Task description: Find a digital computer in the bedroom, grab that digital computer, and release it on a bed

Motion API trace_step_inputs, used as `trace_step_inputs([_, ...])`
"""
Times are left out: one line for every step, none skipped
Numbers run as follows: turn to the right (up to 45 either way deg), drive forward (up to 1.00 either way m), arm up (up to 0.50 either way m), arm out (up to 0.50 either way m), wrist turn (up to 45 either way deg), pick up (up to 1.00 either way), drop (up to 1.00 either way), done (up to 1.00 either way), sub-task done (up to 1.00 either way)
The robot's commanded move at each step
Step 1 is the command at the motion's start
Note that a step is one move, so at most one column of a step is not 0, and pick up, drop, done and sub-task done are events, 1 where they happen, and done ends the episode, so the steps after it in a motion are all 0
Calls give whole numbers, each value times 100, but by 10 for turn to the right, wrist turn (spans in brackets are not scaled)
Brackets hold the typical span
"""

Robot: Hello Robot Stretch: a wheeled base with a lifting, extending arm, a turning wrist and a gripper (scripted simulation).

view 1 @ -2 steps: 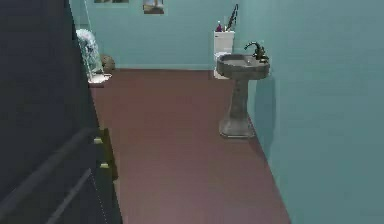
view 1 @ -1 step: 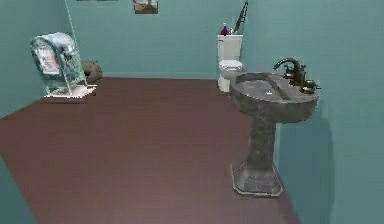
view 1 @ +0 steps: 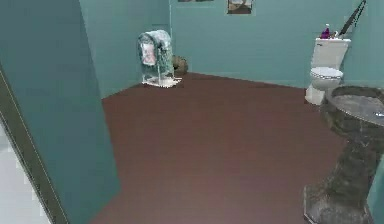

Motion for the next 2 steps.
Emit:
trace_step_inputs([-30,0,0,0,0,0,0,0,0])
trace_step_inputs([0,70,0,0,0,0,0,0,0])
